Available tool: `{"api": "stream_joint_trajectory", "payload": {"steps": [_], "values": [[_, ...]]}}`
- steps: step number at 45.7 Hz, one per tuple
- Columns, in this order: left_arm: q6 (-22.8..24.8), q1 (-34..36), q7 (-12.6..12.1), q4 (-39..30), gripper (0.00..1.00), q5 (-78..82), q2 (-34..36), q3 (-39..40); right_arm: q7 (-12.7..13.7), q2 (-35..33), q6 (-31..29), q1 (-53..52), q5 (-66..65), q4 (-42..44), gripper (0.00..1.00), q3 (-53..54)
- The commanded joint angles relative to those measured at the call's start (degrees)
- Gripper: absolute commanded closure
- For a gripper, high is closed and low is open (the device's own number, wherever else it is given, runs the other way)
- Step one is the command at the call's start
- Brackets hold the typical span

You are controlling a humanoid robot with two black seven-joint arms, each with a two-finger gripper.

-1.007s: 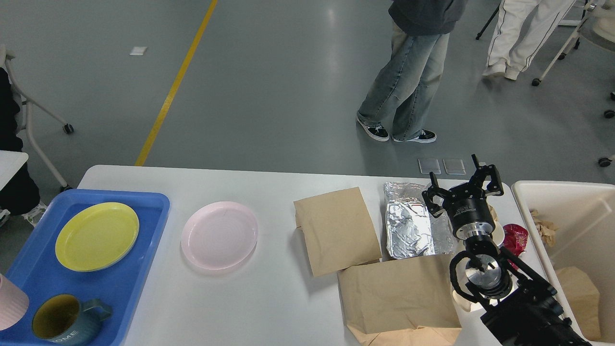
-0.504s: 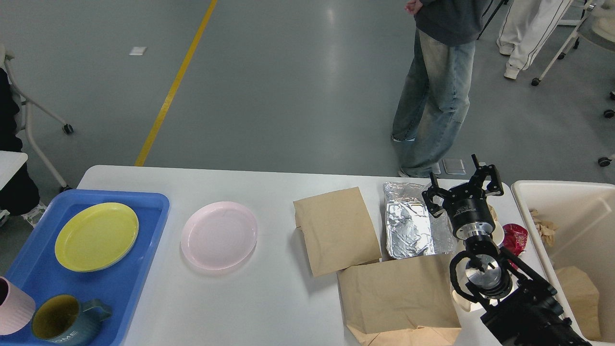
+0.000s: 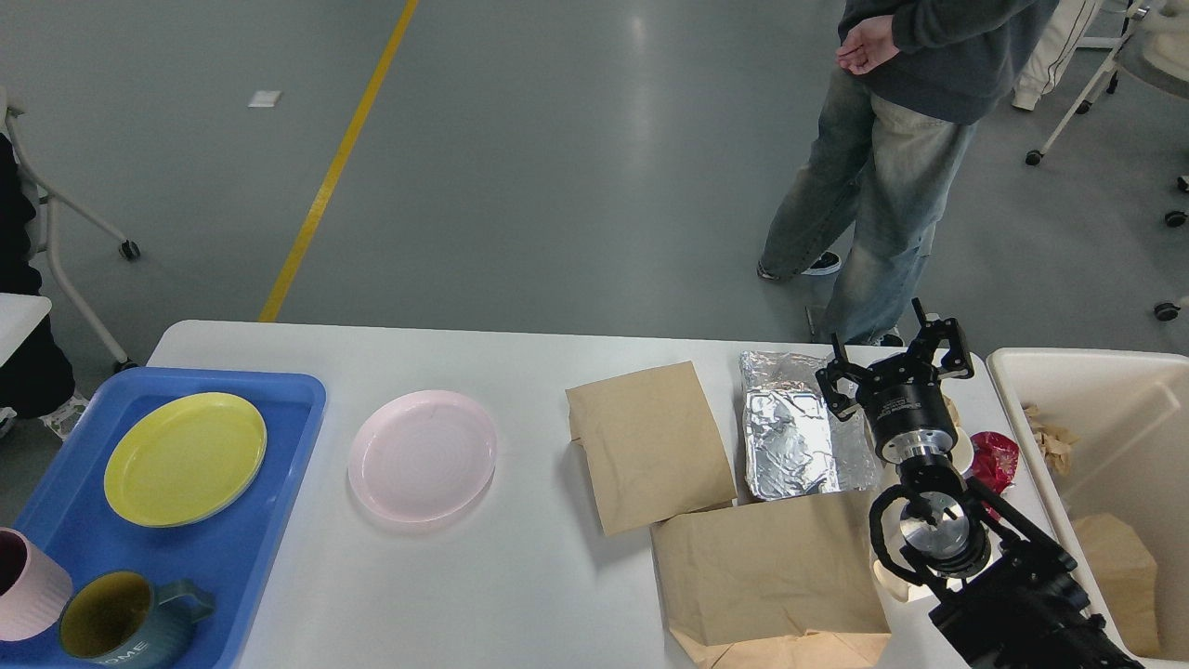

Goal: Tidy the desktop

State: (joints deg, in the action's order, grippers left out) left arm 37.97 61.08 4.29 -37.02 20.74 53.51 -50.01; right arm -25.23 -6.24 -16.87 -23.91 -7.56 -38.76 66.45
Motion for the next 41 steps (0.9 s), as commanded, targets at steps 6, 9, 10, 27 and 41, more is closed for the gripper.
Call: {"api": "stream_joint_trajectory", "payload": {"steps": [6,9,10,27,41], "values": [[-0.5,0.0,-0.2,-0.1,0.28,0.0,0.1,0.0,0.0,0.0,0.0,0.0,0.1,0.0,0.00,0.0],[-0.5,0.0,0.1,-0.1,0.21,0.0,0.1,-0.1,0.0,0.0,0.0,0.0,0.0,0.0,0.00,0.0],[-0.4,-0.1,0.4,-0.2,0.19,0.0,0.1,-0.1,0.0,0.0,0.0,0.0,0.0,0.0,0.00,0.0],[7.5,12.1,0.3,-1.8,0.06,-1.1,3.6,-11.1,0.0,0.0,0.0,0.0,0.0,0.0,0.00,0.0],[14.1,40.9,0.2,-10.5,0.06,-14.3,-7.7,-38.6,0.0,0.0,0.0,0.0,0.0,0.0,0.00,0.0]]}}
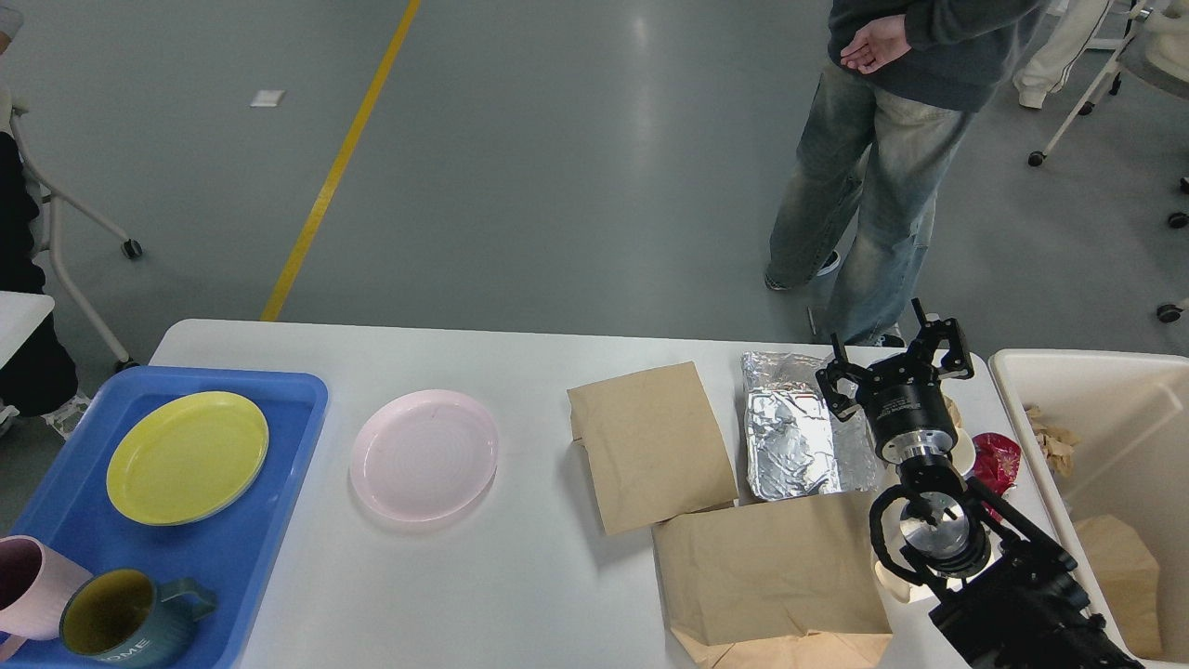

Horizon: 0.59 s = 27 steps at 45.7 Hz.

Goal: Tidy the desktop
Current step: 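Move the left gripper down to the rim of the pink plate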

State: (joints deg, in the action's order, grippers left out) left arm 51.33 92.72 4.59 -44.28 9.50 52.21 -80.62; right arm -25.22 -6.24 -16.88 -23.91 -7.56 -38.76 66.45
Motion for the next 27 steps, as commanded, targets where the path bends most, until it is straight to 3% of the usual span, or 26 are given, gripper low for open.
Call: {"api": "stream_joint_trajectory", "payload": {"steps": [1,9,19,23,27], "values": [[0.8,10.4,-0.1,-4.0,0.06,-3.9,-8.2,-9.0,0.0,0.0,0.0,0.0,0.0,0.0,0.00,0.0],[2.3,25.8,0.0,-17.0,0.06,-10.2,-23.3,-16.1,0.0,0.0,0.0,0.0,0.0,0.0,0.00,0.0],[2.6,40.8,0.4,-28.8,0.05,-18.5,-41.8,-18.4,0.0,0.0,0.0,0.0,0.0,0.0,0.00,0.0],[2.6,47.4,2.3,-34.6,0.05,-20.5,-46.7,-17.0,0.0,0.0,0.0,0.0,0.0,0.0,0.00,0.0],[3.3,52.8,6.2,-39.4,0.05,-21.0,-48.1,-14.7,0.0,0.0,0.0,0.0,0.0,0.0,0.00,0.0]]}}
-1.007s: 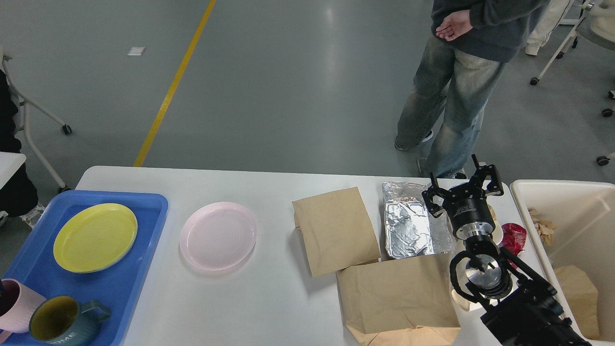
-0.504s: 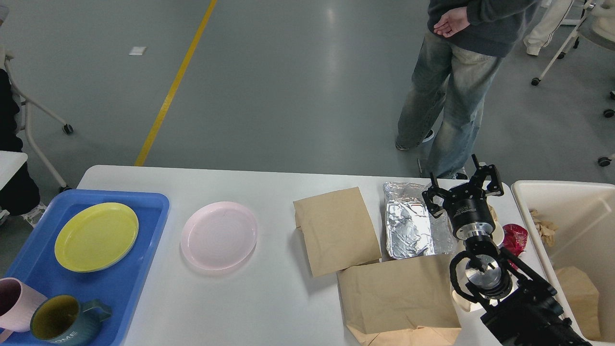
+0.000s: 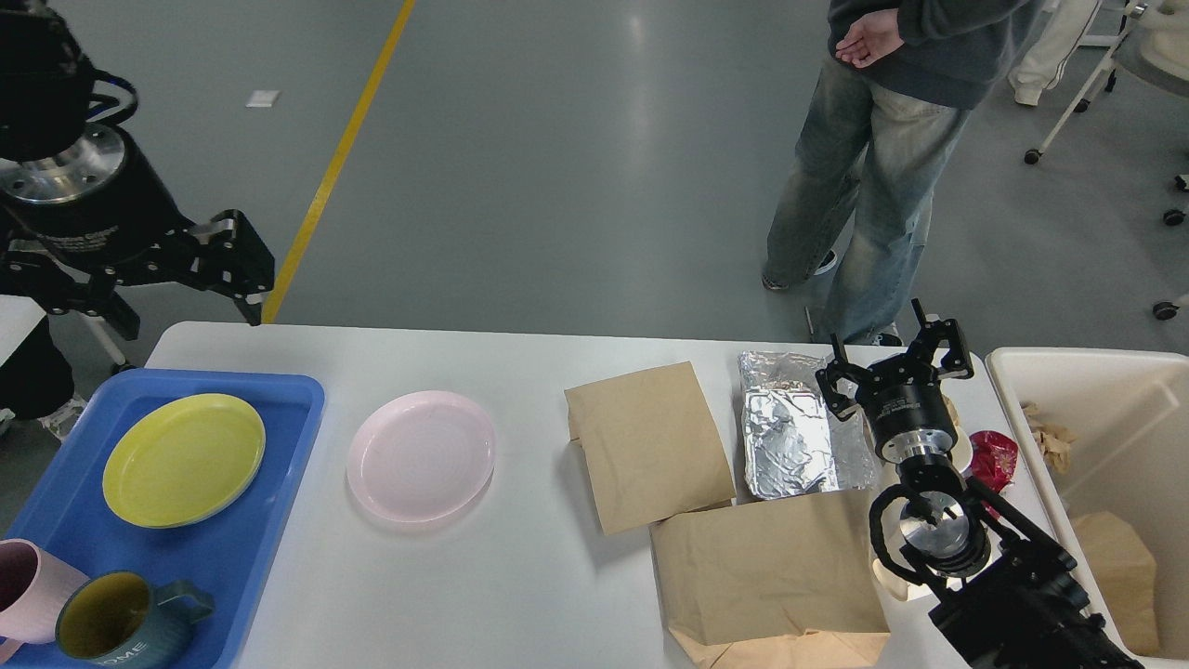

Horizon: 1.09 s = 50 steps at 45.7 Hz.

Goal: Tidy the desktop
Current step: 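Move the left gripper down to the rim of the pink plate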

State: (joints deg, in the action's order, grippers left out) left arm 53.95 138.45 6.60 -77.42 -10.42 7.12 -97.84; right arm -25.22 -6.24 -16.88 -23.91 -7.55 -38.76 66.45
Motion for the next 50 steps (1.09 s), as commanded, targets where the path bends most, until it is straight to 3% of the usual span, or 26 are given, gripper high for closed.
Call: {"api": "stream_joint_trajectory", "payload": {"steps": [1,5,6,7,22,37,41,46,50], "values": [[1.0,8.0,5.5,-7.1,0.05,-1.2,-3.1,2.7,0.0,0.0,0.0,0.0,0.1,0.0,0.00,0.0],[1.0,10.1,11.7,-9.0,0.05,-1.1,-3.4,2.8,0.0,0.0,0.0,0.0,0.0,0.0,0.00,0.0],[1.0,9.9,14.3,-9.0,0.05,-1.1,-3.7,2.7,0.0,0.0,0.0,0.0,0.0,0.0,0.00,0.0],[1.0,9.7,14.8,-8.9,0.05,-1.1,-3.8,2.4,0.0,0.0,0.0,0.0,0.0,0.0,0.00,0.0],[1.0,4.5,15.3,-7.7,0.04,-0.7,-4.0,2.1,0.0,0.0,0.0,0.0,0.0,0.0,0.00,0.0],[-4.7,-4.2,14.8,-7.1,0.09,-6.2,-2.0,1.8,0.0,0.0,0.0,0.0,0.0,0.0,0.00,0.0],[-6.9,-8.7,12.6,-6.8,0.10,-11.0,-0.1,1.9,0.0,0.0,0.0,0.0,0.0,0.0,0.00,0.0],[-11.6,-16.5,5.8,-2.7,0.10,-17.4,1.0,3.7,0.0,0.0,0.0,0.0,0.0,0.0,0.00,0.0],[-18.4,-23.2,1.5,1.2,0.10,-23.3,1.0,5.5,0.0,0.0,0.0,0.0,0.0,0.0,0.00,0.0]]}}
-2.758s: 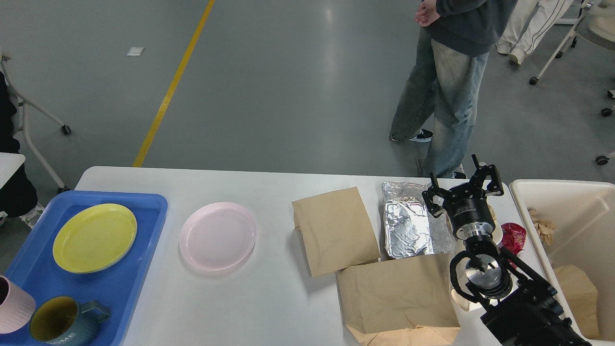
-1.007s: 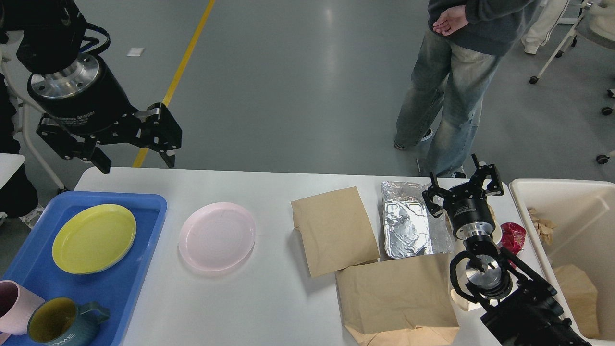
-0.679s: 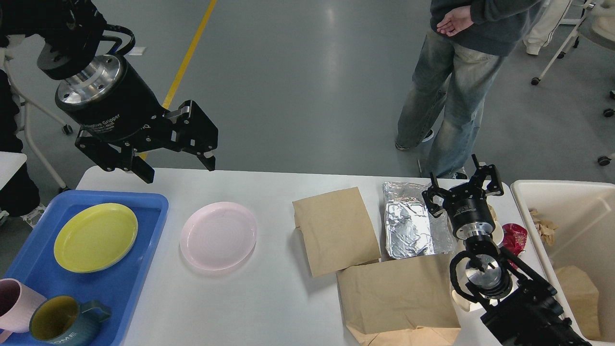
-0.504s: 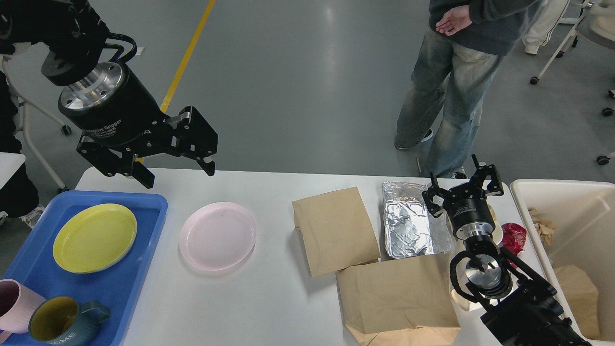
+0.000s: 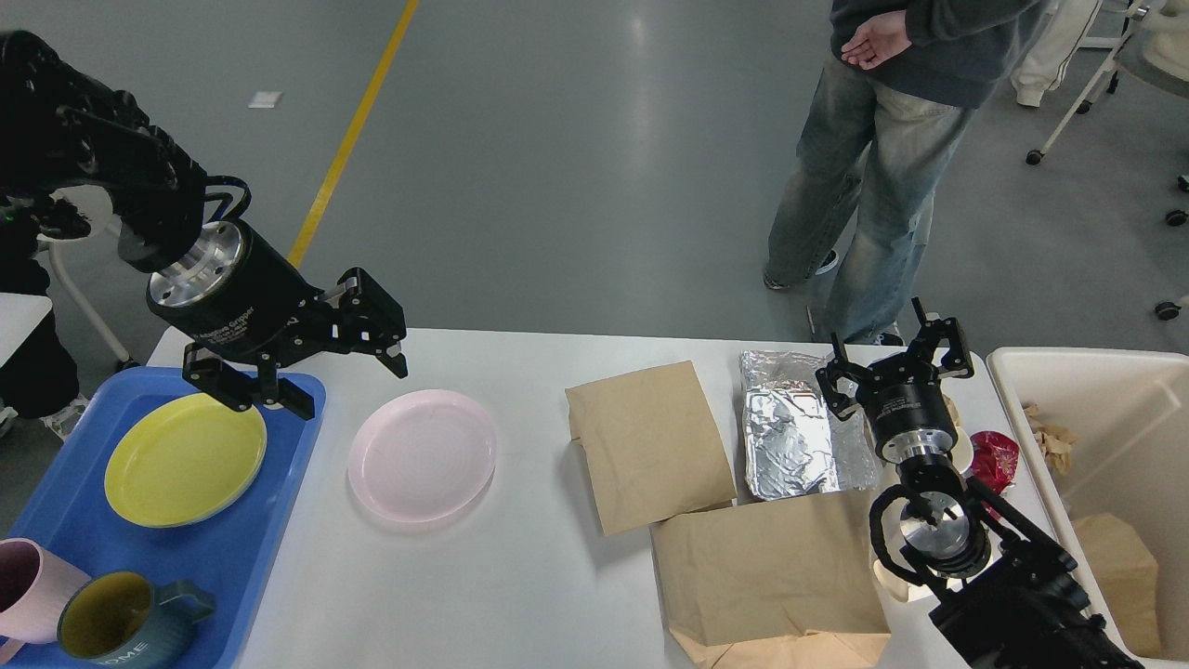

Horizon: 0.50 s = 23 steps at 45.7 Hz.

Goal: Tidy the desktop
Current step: 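Move the left gripper down to the rim of the pink plate, then grasp the pink plate's rim with the left gripper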

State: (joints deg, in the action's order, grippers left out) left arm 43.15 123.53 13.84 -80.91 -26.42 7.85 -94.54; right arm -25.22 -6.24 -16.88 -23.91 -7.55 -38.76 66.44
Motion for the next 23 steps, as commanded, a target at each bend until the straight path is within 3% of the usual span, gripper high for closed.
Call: {"api": "stream_joint_trajectory", "payload": {"steps": [1,6,9,15,19,23], "values": [[-9.6,-9.8,-6.9,5.3,0.10,-9.0,0.4,2.7,0.0,0.0,-0.1,0.0,0.0,0.0,0.00,0.0],[-19.8,-17.4,-12.2,7.9,0.09,-16.5,2.9,8.3,0.0,0.0,0.0,0.0,0.0,0.0,0.00,0.0],[-24.4,-23.5,-13.9,9.9,0.05,-20.0,6.2,13.6,0.0,0.0,0.0,0.0,0.0,0.0,0.00,0.0],[-30.2,-34.3,-14.0,14.3,0.05,-20.3,7.4,22.5,0.0,0.0,0.0,0.0,0.0,0.0,0.00,0.0],[-34.0,-40.3,-13.8,17.9,0.05,-20.2,6.4,24.0,0.0,0.0,0.0,0.0,0.0,0.0,0.00,0.0],[-34.4,-42.6,-13.7,19.1,0.05,-20.0,6.3,24.1,0.0,0.0,0.0,0.0,0.0,0.0,0.00,0.0]]}}
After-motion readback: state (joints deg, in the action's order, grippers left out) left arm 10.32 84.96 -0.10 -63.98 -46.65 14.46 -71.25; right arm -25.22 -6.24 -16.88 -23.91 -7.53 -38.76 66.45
